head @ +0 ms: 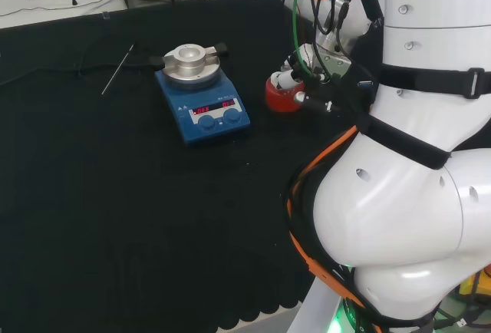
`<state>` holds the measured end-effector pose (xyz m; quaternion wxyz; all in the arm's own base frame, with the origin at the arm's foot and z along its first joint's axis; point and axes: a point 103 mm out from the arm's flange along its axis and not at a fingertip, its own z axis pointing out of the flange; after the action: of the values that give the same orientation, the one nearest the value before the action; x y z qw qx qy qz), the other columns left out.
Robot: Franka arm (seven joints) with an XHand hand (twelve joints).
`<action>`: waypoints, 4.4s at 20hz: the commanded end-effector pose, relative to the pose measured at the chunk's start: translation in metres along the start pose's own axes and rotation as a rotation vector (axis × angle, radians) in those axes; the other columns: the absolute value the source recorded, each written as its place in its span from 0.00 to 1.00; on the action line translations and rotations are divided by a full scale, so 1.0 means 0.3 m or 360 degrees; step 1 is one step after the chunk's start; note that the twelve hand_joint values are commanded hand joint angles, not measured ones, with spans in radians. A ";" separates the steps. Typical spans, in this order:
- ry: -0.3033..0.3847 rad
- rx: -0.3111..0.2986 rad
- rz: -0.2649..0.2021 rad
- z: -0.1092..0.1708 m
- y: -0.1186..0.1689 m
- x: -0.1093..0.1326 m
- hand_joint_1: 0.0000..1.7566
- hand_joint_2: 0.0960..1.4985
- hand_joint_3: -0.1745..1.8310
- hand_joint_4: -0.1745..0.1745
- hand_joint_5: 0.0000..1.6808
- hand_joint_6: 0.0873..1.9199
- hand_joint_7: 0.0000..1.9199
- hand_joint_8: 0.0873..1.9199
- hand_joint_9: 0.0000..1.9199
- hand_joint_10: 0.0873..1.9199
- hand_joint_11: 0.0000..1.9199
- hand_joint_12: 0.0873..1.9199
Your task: Pick up the round-bottom flask.
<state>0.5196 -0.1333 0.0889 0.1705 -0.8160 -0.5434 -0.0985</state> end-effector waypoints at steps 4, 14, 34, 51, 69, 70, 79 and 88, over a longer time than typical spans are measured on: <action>-0.0006 -0.0004 0.0018 -0.005 0.009 -0.024 0.49 0.45 0.39 0.41 0.35 0.20 0.20 0.28 0.28 0.29 0.11 0.68; -0.0017 -0.0005 0.0007 0.003 0.017 -0.003 0.49 0.45 0.39 0.42 0.37 0.23 0.21 0.28 0.28 0.29 0.11 0.68; -0.0033 -0.0002 0.0002 -0.006 0.032 -0.018 0.49 0.48 0.39 0.41 0.47 0.30 0.22 0.28 0.30 0.29 0.13 0.67; -0.0060 -0.0085 -0.0003 -0.001 0.037 -0.010 0.51 0.50 0.39 0.42 0.52 0.32 0.24 0.28 0.31 0.28 0.15 0.67; -0.0020 -0.0091 -0.0027 -0.006 0.044 0.014 0.51 0.68 0.11 0.46 0.45 0.44 0.26 0.27 0.34 0.26 0.18 0.66; -0.0025 -0.0087 -0.0032 -0.007 0.046 0.016 0.50 0.66 0.10 0.40 0.41 0.42 0.25 0.27 0.34 0.26 0.17 0.66; -0.0045 -0.0051 -0.0073 0.013 0.058 0.033 0.50 0.60 0.07 0.34 0.27 0.31 0.22 0.28 0.30 0.28 0.14 0.66; -0.0044 -0.0031 -0.0083 0.044 0.073 0.051 0.50 0.60 0.07 0.37 0.33 0.32 0.22 0.29 0.30 0.28 0.14 0.67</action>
<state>0.5435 -0.1252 0.0807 0.1499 -0.8064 -0.5636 -0.0979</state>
